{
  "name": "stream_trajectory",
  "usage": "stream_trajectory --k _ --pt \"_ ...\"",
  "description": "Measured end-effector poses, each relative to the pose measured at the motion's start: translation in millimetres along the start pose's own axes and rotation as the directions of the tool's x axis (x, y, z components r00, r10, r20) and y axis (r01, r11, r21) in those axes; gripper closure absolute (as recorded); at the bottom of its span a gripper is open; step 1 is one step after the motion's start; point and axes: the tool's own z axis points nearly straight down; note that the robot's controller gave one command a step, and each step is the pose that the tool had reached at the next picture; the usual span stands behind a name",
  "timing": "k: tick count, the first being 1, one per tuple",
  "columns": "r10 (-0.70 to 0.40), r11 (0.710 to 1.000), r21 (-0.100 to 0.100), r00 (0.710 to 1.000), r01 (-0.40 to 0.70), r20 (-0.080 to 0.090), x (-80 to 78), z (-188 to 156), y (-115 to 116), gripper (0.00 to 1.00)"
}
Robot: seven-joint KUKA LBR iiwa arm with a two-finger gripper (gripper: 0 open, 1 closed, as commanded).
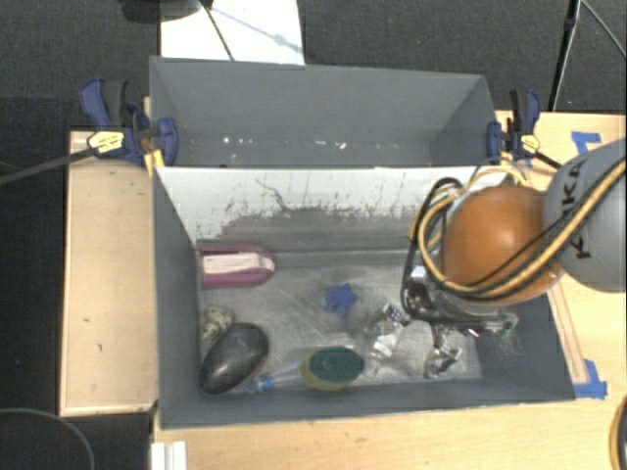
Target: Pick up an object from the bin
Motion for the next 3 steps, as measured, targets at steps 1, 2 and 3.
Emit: stream_trajectory --k 1,2,3 --pt "-0.11 0.994 0.008 0.994 0.11 0.009 6.9 26.7 2.4 0.0" --pt "0.265 0.964 0.003 0.964 -0.265 0.006 -27.7 27.1 21.2 0.0" --pt "0.261 0.965 0.004 0.965 -0.261 0.015 -31.0 25.4 20.5 1.0"
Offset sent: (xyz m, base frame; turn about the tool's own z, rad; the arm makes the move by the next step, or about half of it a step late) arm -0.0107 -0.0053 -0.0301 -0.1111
